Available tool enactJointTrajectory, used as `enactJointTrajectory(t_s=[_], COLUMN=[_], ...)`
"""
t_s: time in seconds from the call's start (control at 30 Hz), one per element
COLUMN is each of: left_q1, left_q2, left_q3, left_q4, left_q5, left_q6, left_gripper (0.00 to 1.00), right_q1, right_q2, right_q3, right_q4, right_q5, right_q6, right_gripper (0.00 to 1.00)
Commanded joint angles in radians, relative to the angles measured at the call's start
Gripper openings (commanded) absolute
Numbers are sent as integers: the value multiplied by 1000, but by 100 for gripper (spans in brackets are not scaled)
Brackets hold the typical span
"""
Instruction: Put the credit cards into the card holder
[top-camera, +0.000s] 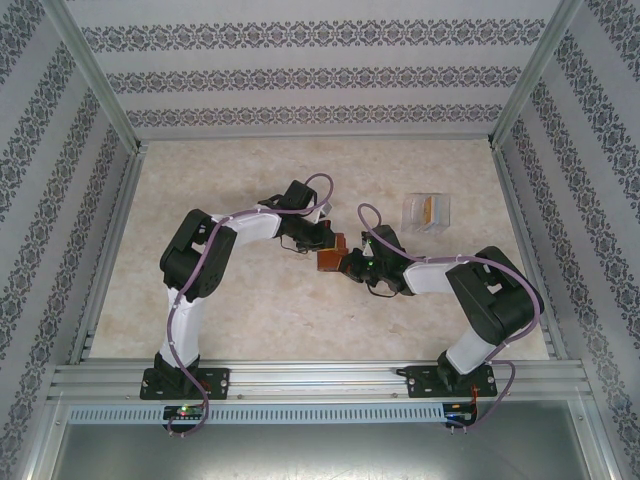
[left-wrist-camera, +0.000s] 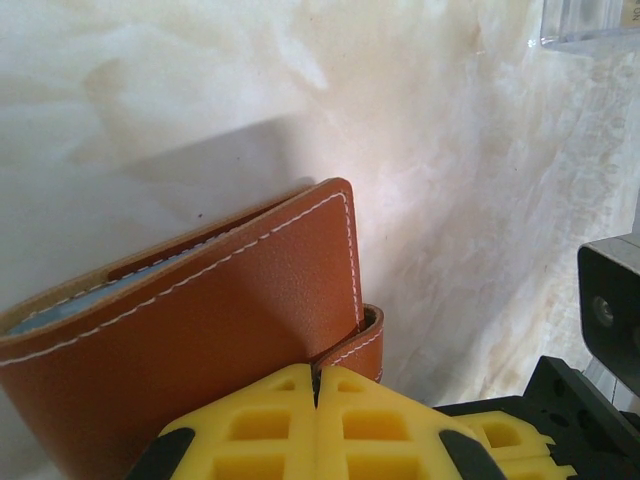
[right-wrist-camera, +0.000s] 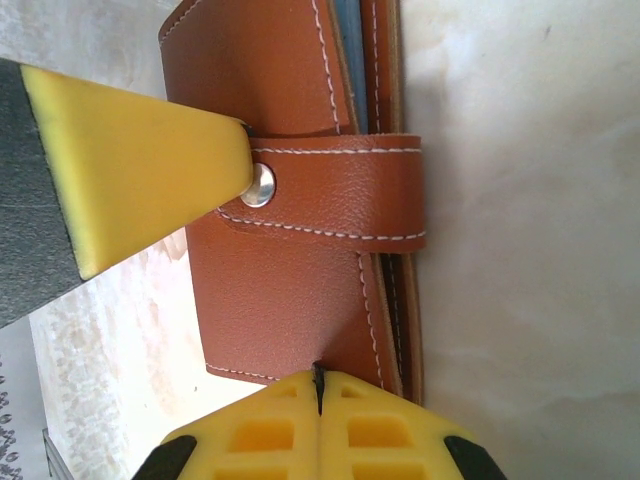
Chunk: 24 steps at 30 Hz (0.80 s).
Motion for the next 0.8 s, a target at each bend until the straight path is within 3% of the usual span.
enactJointTrajectory(t_s=[0.0,0.53,0.77], left_q1=[15,18,19], left_q2=[-22,-40,-69], left_q3=[-41,-114,-171], left_q4=[-11,41,93], left_q5=[-29,-45,-83], left_q6=[18,10,10], left_gripper=[0,0,0], right_q1=[-15,-22,-100], right_q2=[0,-7,-69], right_q3=[-12,-9,51], right_q4=[-68,-70,-116], right_q5=[22,22,-3], right_q6=[-12,-5,-25], right_gripper=[4,4,8])
